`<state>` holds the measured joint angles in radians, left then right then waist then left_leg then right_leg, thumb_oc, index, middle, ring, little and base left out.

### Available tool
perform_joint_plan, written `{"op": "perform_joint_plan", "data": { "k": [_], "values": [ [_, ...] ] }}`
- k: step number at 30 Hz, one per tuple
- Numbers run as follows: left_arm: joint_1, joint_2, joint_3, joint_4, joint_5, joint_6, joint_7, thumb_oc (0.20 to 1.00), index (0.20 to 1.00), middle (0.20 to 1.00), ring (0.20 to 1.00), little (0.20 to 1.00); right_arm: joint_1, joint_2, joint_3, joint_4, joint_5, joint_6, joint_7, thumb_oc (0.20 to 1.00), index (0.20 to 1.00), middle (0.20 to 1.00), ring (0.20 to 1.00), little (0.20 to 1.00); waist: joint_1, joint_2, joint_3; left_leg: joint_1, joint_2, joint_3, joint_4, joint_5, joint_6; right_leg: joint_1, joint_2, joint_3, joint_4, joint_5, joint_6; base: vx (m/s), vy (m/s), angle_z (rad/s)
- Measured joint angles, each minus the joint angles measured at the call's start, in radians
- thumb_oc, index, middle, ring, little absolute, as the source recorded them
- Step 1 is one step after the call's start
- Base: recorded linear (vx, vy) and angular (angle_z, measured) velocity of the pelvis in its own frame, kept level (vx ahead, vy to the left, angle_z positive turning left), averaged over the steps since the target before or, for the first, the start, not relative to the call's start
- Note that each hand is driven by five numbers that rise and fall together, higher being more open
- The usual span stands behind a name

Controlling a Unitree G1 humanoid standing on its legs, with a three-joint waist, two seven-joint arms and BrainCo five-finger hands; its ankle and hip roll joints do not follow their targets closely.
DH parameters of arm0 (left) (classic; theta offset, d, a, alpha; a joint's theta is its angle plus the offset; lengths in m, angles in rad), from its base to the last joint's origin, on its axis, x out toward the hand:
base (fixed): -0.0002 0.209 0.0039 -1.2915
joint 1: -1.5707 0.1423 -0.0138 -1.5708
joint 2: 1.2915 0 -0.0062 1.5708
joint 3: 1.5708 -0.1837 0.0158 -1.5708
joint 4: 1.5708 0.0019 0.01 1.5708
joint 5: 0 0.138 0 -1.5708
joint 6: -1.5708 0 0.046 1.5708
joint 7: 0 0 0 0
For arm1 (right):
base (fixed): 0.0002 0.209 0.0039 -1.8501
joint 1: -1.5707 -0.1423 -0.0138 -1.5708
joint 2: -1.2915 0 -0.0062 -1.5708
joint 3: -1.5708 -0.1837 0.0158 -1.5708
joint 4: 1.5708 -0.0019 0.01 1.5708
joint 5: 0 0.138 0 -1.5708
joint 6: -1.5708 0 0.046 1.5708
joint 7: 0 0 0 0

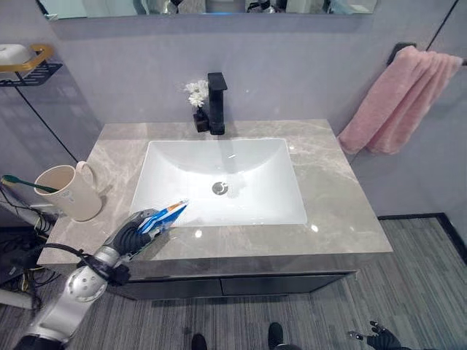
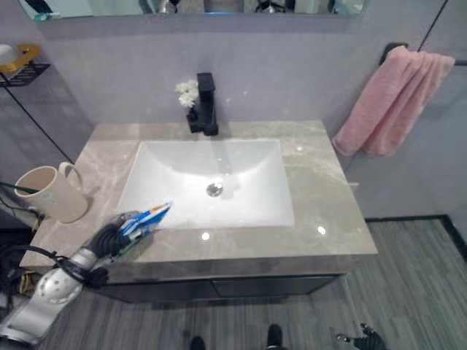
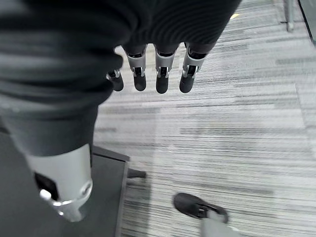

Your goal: Put brush and paste in cup on sink, flatten towel.

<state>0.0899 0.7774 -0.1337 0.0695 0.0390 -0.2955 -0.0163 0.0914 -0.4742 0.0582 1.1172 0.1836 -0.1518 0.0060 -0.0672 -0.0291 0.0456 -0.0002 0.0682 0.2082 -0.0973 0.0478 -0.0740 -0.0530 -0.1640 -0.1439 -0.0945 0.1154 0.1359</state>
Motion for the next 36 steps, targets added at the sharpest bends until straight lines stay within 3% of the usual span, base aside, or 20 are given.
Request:
{"op": "perform_joint_plan", "data": {
  "k": [8,17,23,28,36],
  "values": [
    [-0.051,-0.03,0.0,0.011,0.063,-0.001,0.116,0.2,0.2,0.2,0.2,0.2,0.102,-0.004,-0.096,-0.212,0.043,-0.009,-0.049,1.0,1.0,1.0,1.0,1.0,-0.052,0.016,-0.038,0.023,0.013,0.036,0.0,-0.004,-0.005,0.001,0.017,0.032,0.0,0.001,-0.006,0.02,-0.023,-0.14],
    [-0.111,-0.033,0.01,0.006,0.287,-0.001,0.235,0.2,0.2,0.2,0.2,0.2,0.154,-0.003,-0.165,-0.442,0.084,-0.039,-0.11,1.0,1.0,1.0,1.0,1.0,-0.084,0.01,-0.052,0.034,0.027,0.07,-0.001,-0.017,-0.009,-0.005,0.031,0.065,0.0,0.001,-0.007,0.01,-0.012,-0.1],
    [-0.128,-0.028,0.044,0.005,0.406,0.0,0.308,0.2,0.2,0.2,0.2,0.2,0.168,0.0,-0.206,-0.599,0.12,-0.074,-0.135,1.0,1.0,1.0,1.0,1.0,-0.087,0.001,-0.061,0.036,0.026,0.082,0.0,-0.014,-0.012,-0.015,0.035,0.08,0.006,0.007,-0.013,0.02,-0.003,-0.06],
    [-0.132,0.059,0.099,-0.005,0.522,0.006,0.371,0.2,0.2,0.2,0.2,0.2,0.16,0.002,-0.235,-0.783,0.155,-0.097,-0.138,1.0,1.0,1.0,1.0,1.0,-0.084,0.002,-0.06,0.051,0.027,0.103,-0.001,-0.017,-0.012,-0.013,0.038,0.097,0.003,0.006,-0.013,0.03,0.004,-0.1],
    [-0.2,0.086,0.135,-0.054,0.66,0.043,0.476,0.2,0.2,0.2,0.2,0.2,0.107,0.001,-0.203,-0.942,0.191,-0.123,-0.135,1.0,1.0,1.0,1.0,1.0,-0.067,0.01,-0.057,0.053,0.025,0.105,-0.001,-0.02,-0.012,-0.011,0.035,0.101,0.0,0.006,-0.008,0.01,0.001,-0.02]
  ]
}}
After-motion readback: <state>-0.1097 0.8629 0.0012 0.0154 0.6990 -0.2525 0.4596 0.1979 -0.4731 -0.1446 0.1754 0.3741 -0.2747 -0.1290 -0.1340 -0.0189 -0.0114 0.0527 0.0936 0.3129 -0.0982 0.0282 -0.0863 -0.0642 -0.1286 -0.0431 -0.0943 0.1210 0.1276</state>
